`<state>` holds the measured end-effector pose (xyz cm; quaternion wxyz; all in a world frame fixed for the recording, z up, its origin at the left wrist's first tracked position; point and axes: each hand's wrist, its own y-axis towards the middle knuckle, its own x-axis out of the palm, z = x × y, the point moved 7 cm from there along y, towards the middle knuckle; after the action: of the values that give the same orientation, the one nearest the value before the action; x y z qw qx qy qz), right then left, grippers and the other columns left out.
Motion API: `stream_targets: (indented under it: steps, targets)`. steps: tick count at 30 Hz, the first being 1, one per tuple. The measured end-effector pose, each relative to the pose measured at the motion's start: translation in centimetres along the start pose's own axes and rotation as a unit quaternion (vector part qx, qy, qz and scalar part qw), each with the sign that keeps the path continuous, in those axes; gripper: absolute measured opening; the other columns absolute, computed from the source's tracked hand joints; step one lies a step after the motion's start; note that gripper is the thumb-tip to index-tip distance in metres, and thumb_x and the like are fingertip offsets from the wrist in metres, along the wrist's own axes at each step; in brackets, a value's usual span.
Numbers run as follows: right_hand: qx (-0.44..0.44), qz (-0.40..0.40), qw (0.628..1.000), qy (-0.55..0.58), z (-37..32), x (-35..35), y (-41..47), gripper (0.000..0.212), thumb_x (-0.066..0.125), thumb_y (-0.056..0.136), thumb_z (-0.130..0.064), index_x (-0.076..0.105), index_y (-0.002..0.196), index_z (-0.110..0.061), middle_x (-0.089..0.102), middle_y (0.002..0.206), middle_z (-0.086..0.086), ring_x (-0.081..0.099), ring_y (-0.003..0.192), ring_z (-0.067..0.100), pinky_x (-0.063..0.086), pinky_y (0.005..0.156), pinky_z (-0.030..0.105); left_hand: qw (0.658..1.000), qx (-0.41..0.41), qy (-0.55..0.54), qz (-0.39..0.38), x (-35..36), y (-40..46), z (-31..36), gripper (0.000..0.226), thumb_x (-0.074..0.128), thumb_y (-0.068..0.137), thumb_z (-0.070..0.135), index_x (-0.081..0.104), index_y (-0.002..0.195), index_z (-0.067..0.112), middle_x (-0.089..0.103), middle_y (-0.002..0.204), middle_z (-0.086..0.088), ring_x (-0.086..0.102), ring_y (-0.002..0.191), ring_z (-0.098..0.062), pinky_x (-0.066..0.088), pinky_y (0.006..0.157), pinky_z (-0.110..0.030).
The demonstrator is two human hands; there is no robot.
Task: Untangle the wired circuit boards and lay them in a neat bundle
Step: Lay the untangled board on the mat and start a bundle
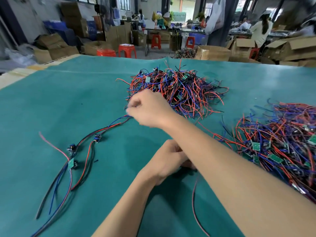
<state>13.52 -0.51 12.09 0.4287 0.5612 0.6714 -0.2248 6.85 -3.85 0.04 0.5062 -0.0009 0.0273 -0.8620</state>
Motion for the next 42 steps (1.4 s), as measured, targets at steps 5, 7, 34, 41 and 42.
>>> stream_targets:
  steps: [5, 7, 34, 41, 42]
  targets:
    - [0.179, -0.030, 0.981, -0.074, 9.4, -0.4, 1.4, 0.048, 0.056, 0.090, -0.014, 0.051, 0.137, -0.017, 0.060, 0.128, 0.014, 0.068, 0.095, 0.038, 0.060, 0.085, 0.047, 0.997, 0.020, -0.057, -0.047, 0.8, -0.6, 0.8, 0.017, 0.052, 0.096, -0.005, 0.065, 0.091, 0.005, 0.069, 0.090, -0.014, 0.066, 0.072, -0.014, 0.056, 0.070, -0.023]
    - [0.185, -0.043, 0.982, -0.018, 10.9, 0.1, 1.7, 0.061, 0.060, 0.091, -0.010, 0.043, 0.149, -0.020, 0.060, 0.130, 0.012, 0.071, 0.088, 0.036, 0.064, 0.069, 0.043, 0.997, 0.022, -0.060, -0.048, 0.9, -0.8, 0.9, 0.022, 0.049, 0.097, -0.008, 0.065, 0.089, 0.005, 0.068, 0.089, -0.016, 0.064, 0.070, -0.016, 0.056, 0.071, -0.023]
    - [0.126, 0.180, 0.892, 0.395, 13.6, -3.1, -15.6, 0.023, 0.080, 0.082, 0.001, 0.069, 0.094, -0.015, 0.070, 0.075, 0.002, 0.061, 0.065, 0.011, 0.049, 0.059, 0.021, 0.988, 0.021, -0.154, -0.022, 0.5, -0.9, 1.7, 0.032, 0.063, 0.091, 0.040, 0.070, 0.094, 0.009, 0.074, 0.088, -0.016, 0.068, 0.072, -0.021, 0.056, 0.068, -0.024]
    - [0.130, 0.137, 0.853, 0.487, 14.4, -3.0, -15.7, 0.026, 0.066, 0.093, 0.000, 0.075, 0.111, -0.015, 0.075, 0.101, 0.016, 0.056, 0.070, 0.014, 0.048, 0.070, 0.024, 0.992, 0.036, -0.121, -0.017, 0.1, -1.0, 1.4, 0.017, 0.070, 0.085, -0.001, 0.067, 0.101, 0.000, 0.072, 0.084, -0.015, 0.069, 0.070, -0.019, 0.054, 0.064, -0.023]
    - [0.129, 0.141, 0.861, 0.471, 14.4, -3.1, -15.7, 0.025, 0.066, 0.093, -0.002, 0.076, 0.110, -0.017, 0.075, 0.101, 0.015, 0.056, 0.068, 0.013, 0.048, 0.071, 0.024, 0.993, 0.039, -0.113, -0.018, 0.2, -1.0, 1.4, 0.013, 0.068, 0.087, -0.004, 0.067, 0.099, 0.001, 0.072, 0.084, -0.014, 0.069, 0.068, -0.019, 0.053, 0.063, -0.023]
